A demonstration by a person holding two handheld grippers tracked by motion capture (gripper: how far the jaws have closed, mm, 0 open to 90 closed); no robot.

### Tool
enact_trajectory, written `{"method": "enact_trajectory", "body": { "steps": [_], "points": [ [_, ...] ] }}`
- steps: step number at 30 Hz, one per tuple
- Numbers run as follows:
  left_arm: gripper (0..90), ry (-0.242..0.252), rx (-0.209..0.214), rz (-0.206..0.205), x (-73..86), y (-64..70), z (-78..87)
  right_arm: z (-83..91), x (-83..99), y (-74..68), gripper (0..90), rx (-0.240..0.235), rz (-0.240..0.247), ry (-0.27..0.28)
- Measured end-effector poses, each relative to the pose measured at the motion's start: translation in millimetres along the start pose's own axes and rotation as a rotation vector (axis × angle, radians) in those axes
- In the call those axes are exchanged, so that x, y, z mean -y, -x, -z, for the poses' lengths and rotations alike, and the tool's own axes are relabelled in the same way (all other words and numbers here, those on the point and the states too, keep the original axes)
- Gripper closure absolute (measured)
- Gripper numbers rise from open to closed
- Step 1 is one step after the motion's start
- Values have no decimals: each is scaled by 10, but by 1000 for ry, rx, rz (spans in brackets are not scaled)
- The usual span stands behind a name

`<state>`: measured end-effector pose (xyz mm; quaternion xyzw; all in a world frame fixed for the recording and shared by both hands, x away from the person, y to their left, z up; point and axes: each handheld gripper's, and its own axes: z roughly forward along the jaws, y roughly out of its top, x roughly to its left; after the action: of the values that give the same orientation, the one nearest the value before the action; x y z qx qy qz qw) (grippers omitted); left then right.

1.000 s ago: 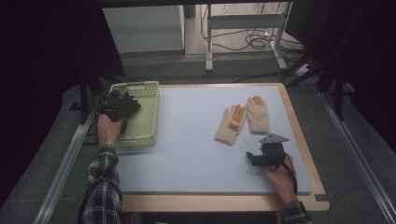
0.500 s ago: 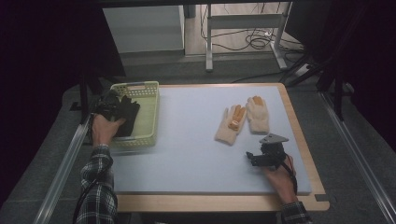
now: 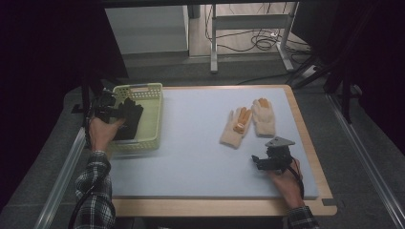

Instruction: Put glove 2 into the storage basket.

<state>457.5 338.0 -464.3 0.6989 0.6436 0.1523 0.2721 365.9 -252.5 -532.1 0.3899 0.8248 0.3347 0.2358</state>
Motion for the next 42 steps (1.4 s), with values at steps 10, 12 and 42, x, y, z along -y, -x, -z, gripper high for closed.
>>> {"method": "enact_trajectory", "body": {
  "steps": [10, 12, 42],
  "points": [
    [29, 62, 99, -81, 40, 183, 166, 0, 0, -1, 122, 1, 1, 0],
    [21, 72, 113, -100, 51, 239, 208, 1, 0, -1, 123, 1, 1, 0],
    [0, 158, 308, -407, 401, 1353, 463, 4, 0, -4, 123, 1, 0, -3]
  ]
}}
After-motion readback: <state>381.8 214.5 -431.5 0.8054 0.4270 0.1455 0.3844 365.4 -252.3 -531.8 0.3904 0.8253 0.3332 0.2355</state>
